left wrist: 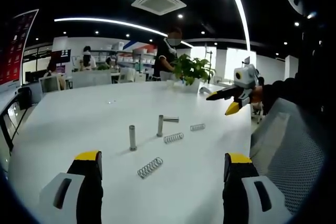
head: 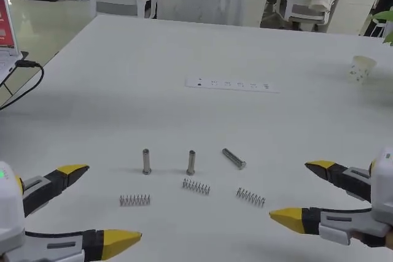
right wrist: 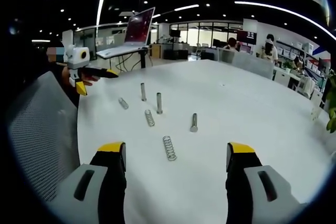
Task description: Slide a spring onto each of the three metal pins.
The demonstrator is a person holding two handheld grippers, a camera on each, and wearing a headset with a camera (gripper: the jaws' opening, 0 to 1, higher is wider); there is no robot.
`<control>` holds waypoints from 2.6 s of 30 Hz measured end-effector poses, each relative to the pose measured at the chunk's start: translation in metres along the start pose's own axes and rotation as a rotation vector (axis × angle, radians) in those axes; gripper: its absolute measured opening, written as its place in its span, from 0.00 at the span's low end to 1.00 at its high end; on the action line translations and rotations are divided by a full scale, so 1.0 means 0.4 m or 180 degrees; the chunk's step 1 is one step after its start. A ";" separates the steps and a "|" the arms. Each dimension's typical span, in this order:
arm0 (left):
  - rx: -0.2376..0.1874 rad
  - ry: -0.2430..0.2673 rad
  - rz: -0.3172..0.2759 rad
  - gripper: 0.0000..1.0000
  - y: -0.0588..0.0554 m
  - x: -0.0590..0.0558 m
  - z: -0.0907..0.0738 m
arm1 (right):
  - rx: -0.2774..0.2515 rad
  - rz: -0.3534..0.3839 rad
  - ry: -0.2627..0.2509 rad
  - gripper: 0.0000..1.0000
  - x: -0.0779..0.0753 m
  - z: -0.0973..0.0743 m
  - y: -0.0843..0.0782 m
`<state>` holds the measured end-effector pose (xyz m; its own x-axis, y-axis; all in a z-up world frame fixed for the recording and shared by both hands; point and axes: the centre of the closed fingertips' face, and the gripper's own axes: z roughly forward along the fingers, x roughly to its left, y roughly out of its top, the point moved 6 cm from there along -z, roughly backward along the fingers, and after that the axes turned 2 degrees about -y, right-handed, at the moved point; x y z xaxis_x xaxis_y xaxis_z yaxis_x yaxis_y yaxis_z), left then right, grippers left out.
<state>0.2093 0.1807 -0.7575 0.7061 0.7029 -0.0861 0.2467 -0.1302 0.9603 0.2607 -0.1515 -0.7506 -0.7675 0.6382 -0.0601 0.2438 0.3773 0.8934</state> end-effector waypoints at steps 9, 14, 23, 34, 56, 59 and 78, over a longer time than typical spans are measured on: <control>0.0002 0.0004 0.0002 0.94 -0.002 -0.003 -0.003 | 0.0021 -0.0082 0.0032 0.77 -0.013 0.015 0.023; -0.0001 0.0022 0.0003 0.94 -0.001 -0.003 -0.006 | 0.0016 -0.0135 0.0045 0.77 -0.028 0.028 0.038; -0.0012 0.0038 0.0009 0.93 0.003 -0.004 -0.010 | 0.0057 -0.0253 0.0082 0.75 -0.050 0.065 0.076; -0.0011 0.0060 0.0020 0.93 0.005 -0.008 -0.017 | 0.0182 -0.0348 0.0168 0.74 -0.063 0.121 0.093; 0.0001 0.0080 0.0015 0.92 0.010 -0.010 -0.028 | 0.0406 -0.0391 0.0162 0.62 -0.099 0.259 0.129; -0.0005 0.0087 0.0015 0.91 0.011 -0.009 -0.028 | 0.0434 -0.0365 0.0155 0.59 -0.100 0.278 0.130; -0.0016 0.0090 -0.0003 0.89 0.013 -0.014 -0.022 | 0.0858 -0.0265 0.0100 0.35 -0.102 0.368 0.096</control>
<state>0.2009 0.1822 -0.7495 0.6869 0.7224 -0.0795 0.2440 -0.1261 0.9615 0.3888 -0.0641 -0.7792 -0.8085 0.5780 -0.1108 0.3247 0.5952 0.7351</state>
